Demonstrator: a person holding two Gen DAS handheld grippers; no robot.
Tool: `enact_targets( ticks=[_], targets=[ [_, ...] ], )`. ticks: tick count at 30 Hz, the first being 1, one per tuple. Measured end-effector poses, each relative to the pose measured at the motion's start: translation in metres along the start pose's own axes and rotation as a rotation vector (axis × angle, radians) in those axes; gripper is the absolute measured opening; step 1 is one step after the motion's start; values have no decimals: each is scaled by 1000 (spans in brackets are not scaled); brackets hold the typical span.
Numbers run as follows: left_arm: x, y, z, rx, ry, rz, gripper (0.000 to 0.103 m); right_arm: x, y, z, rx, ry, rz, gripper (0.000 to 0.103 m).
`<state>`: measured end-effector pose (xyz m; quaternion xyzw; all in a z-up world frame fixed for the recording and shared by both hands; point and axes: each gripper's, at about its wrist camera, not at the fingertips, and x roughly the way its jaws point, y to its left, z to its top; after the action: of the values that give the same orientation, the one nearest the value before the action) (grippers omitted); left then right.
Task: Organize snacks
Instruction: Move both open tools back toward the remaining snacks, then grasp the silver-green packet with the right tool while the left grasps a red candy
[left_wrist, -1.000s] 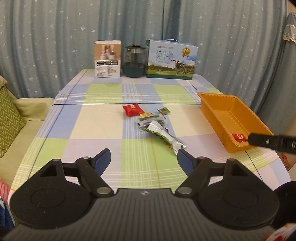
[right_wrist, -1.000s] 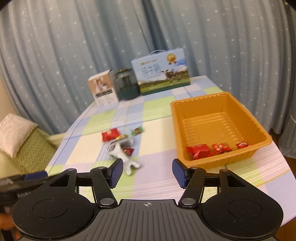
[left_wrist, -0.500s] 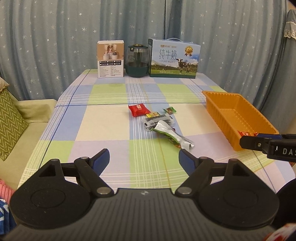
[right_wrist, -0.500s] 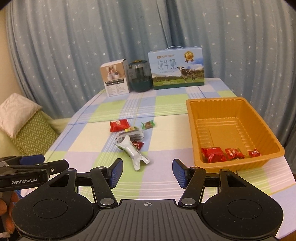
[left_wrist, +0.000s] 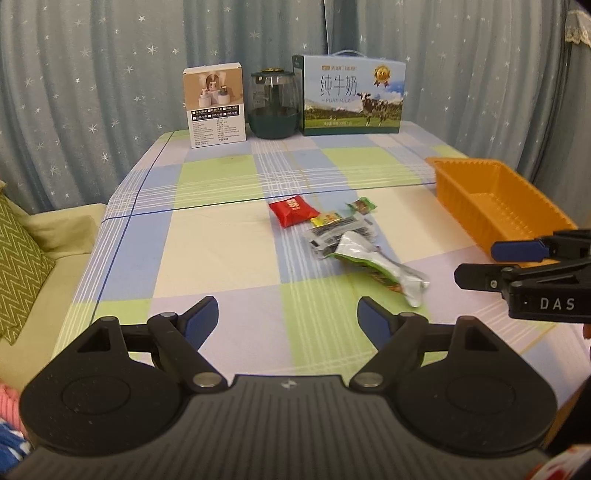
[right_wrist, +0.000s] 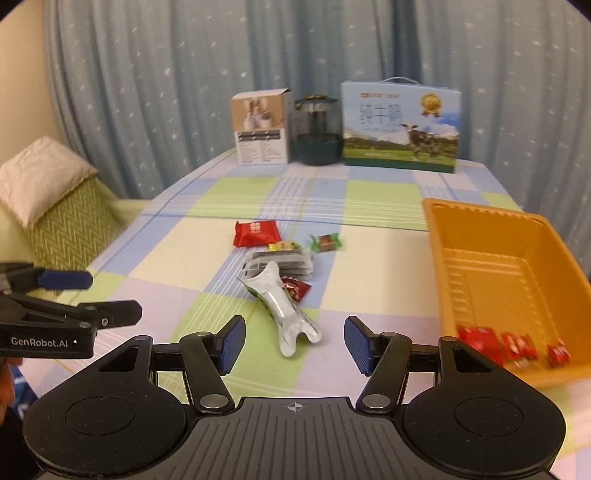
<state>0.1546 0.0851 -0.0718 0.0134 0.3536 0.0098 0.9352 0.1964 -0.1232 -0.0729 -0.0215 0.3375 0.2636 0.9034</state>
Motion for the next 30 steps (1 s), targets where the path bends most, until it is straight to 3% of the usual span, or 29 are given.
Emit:
enact_targets(
  ticks=[15, 19, 30],
  targets=[
    [70, 13, -3, -17, 64, -35, 81, 92, 6, 4, -202, 56, 32, 59],
    [75, 14, -4, -33, 67, -37, 81, 107, 15, 2, -291, 78, 35, 38],
    [80, 17, -6, -69, 83, -46, 81, 119, 25, -8, -409, 89, -34, 27]
  ],
)
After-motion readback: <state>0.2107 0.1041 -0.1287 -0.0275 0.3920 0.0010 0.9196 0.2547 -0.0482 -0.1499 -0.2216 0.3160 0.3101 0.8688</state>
